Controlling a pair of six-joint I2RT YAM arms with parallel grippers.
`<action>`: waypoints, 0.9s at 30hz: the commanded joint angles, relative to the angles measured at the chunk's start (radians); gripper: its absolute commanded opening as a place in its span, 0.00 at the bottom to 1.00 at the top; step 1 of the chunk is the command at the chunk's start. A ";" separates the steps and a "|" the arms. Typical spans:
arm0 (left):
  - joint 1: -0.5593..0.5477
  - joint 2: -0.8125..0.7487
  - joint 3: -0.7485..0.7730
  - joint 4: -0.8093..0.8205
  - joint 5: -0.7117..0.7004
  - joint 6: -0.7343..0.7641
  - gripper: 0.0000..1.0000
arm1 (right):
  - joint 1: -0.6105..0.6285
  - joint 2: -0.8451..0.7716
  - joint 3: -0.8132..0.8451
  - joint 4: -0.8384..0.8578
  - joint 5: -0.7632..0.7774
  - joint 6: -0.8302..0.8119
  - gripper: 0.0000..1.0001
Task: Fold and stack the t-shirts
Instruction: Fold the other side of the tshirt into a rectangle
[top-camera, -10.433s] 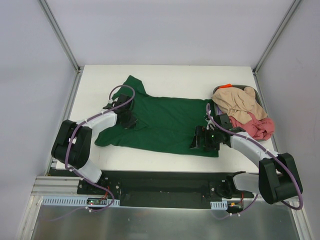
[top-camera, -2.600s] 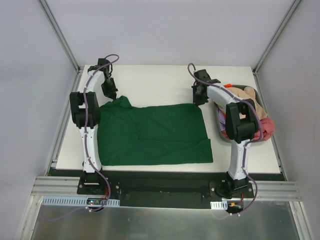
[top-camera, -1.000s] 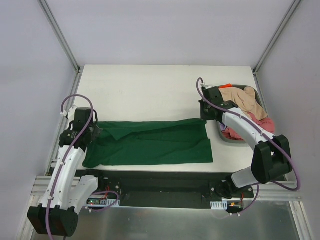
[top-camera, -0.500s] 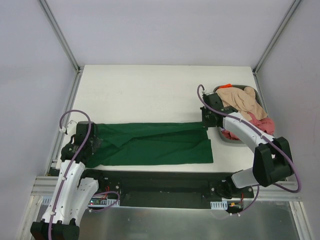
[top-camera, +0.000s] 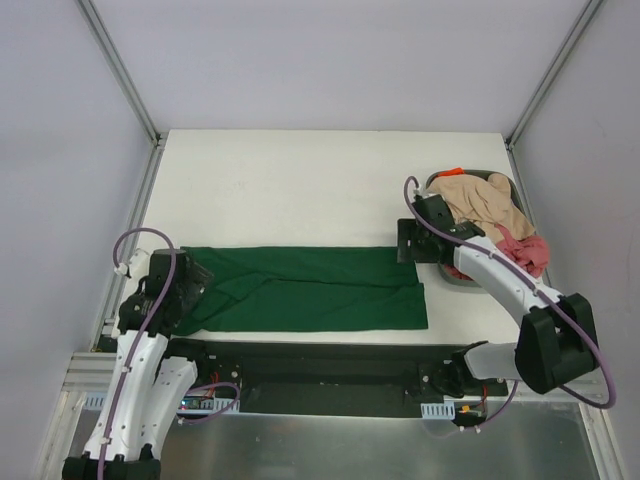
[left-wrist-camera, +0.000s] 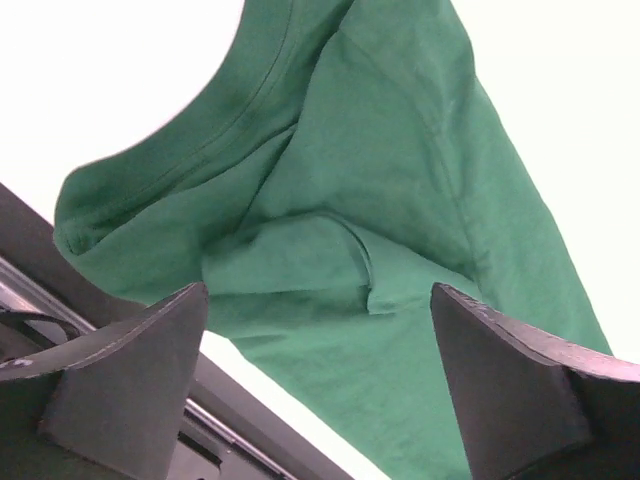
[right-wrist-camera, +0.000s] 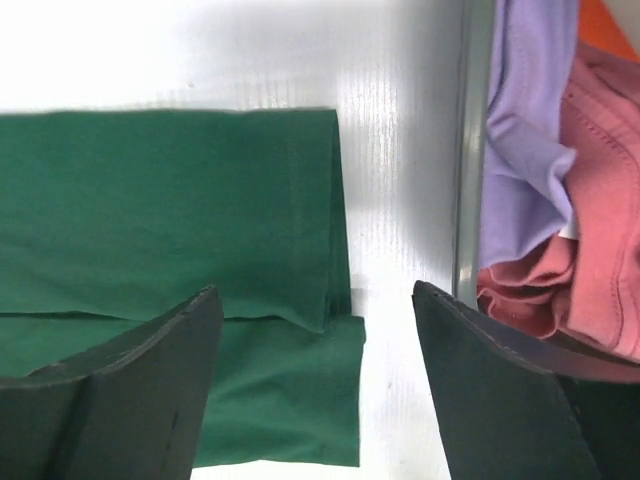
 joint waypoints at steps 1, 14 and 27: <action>0.002 -0.085 0.072 -0.045 -0.014 -0.013 0.99 | 0.009 -0.137 -0.003 -0.012 -0.002 0.023 0.85; -0.003 0.074 -0.027 0.208 0.502 0.085 0.99 | 0.161 -0.231 -0.130 0.275 -0.440 0.098 0.96; -0.164 0.240 -0.164 0.400 0.396 0.011 0.74 | 0.205 -0.131 -0.319 0.406 -0.477 0.165 0.96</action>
